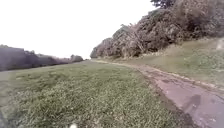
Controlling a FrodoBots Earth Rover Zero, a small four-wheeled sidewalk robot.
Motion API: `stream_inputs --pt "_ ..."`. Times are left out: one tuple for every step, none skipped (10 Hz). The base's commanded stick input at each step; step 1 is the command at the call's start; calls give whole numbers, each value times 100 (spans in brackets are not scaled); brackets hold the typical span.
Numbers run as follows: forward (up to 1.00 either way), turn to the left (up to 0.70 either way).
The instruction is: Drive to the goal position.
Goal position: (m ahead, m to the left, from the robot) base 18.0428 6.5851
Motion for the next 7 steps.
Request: stream_inputs --pt "4 0" --pt "4 0" --pt "4 0" --pt "5 0" --pt "5 0" --pt "4 0" --pt "5 0"
